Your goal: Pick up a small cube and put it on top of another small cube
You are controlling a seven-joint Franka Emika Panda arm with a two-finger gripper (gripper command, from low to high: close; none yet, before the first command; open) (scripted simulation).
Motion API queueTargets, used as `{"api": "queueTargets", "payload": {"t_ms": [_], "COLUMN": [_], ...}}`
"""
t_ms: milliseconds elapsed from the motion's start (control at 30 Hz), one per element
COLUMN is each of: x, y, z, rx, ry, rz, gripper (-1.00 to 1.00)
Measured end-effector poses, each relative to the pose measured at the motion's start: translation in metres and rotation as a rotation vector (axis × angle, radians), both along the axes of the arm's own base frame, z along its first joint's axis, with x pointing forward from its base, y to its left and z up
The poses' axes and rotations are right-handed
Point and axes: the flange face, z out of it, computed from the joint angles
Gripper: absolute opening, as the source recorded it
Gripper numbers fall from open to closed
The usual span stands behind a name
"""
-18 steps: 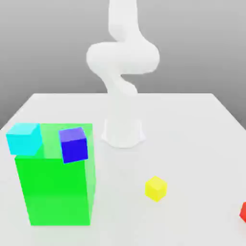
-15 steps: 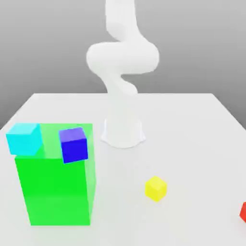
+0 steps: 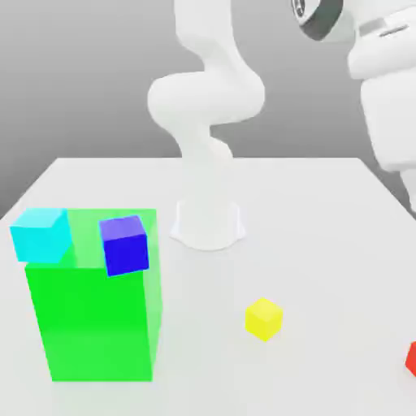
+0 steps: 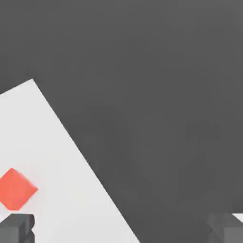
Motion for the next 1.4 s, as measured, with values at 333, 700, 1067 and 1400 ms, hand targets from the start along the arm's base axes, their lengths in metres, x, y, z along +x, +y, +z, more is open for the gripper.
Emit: {"api": "queueTargets", "payload": {"t_ms": [333, 700, 1067, 1400], "x": [-0.045, -0.066, -0.03, 0.013], "y": [0.096, 0.115, 0.059, -0.158], "z": [-0.17, -0.275, -0.17, -0.042], "rx": [-0.224, -0.295, -0.266, -0.204], "ry": [0.094, 0.114, 0.143, 0.208], "rz": [0.526, 0.682, 0.536, 0.056], "gripper": [0.0, -1.0, -1.0, -1.0]}}
